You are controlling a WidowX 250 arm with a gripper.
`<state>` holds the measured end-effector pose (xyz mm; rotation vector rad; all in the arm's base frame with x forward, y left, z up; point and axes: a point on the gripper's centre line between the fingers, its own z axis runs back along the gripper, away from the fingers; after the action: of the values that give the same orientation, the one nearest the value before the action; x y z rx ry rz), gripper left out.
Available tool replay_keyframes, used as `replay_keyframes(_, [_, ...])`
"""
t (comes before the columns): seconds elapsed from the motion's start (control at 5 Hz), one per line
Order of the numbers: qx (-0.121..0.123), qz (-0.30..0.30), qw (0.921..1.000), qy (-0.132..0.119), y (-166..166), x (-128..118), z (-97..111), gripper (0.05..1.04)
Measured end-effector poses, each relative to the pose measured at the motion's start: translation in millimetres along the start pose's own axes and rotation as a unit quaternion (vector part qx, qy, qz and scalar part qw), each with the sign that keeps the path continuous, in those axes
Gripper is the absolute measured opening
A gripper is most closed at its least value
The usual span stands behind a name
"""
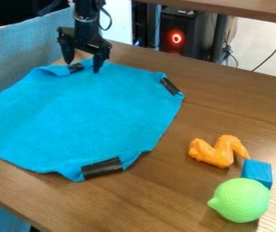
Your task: Fold the cloth from top left to bottom right
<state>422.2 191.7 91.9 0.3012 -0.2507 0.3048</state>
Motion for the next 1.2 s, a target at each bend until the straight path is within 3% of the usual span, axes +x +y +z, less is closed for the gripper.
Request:
replay_keyframes(0.6, [0.011,-0.002,0.9998,0.015,5.4,1.3,-13.0,0.999])
replay_keyframes(0.8, [0.015,-0.005,0.9997,0.02,6.3,0.6,-14.3,0.95])
replay_keyframes(1.2, [0.008,-0.017,0.9995,0.026,4.6,0.1,-15.8,0.385])
